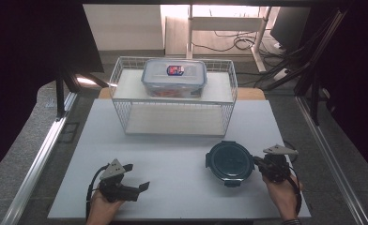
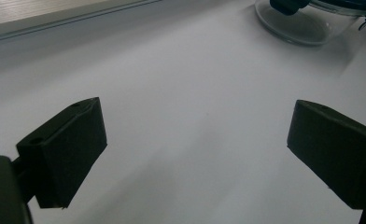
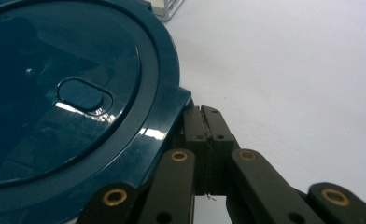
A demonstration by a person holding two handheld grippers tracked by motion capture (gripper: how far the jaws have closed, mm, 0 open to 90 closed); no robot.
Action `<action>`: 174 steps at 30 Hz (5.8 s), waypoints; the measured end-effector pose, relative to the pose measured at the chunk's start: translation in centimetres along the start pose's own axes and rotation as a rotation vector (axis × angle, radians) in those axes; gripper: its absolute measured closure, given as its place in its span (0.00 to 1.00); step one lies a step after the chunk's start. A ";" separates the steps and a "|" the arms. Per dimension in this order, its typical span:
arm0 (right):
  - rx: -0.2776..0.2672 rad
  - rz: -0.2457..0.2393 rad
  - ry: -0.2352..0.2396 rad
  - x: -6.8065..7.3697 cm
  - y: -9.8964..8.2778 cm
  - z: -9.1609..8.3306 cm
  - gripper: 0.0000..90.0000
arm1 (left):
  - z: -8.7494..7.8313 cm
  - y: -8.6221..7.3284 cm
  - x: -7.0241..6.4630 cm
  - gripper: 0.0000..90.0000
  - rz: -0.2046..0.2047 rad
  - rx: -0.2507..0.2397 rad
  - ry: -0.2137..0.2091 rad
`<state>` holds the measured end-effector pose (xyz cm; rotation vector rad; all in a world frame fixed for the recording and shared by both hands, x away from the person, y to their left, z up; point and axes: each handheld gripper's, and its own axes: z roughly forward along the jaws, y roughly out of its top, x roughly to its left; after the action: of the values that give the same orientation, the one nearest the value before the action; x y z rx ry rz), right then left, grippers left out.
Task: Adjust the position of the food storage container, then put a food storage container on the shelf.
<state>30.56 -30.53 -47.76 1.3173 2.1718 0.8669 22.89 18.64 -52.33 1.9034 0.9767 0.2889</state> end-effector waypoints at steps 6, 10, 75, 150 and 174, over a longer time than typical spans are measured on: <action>-0.012 0.004 0.020 0.5 0.3 0.3 1.00 | 0.2 0.0 -0.1 0.05 0.006 0.005 -0.001; -0.015 0.004 0.063 1.4 0.6 0.7 1.00 | 0.2 0.0 0.0 0.05 0.003 0.005 -0.003; -0.115 -0.161 0.462 9.4 1.2 2.1 0.03 | -0.6 -0.3 1.0 0.04 0.012 -0.001 -0.001; 0.213 0.310 0.796 9.9 2.5 4.7 0.60 | 3.7 2.7 2.2 0.53 -0.413 0.193 -0.447; 0.152 0.306 0.833 11.5 0.8 2.1 0.63 | 1.1 1.0 0.1 0.63 -0.430 0.087 -0.400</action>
<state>27.41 -19.33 -49.31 1.5733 2.7134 1.6259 24.11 17.81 -52.09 1.6827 1.0980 -0.3774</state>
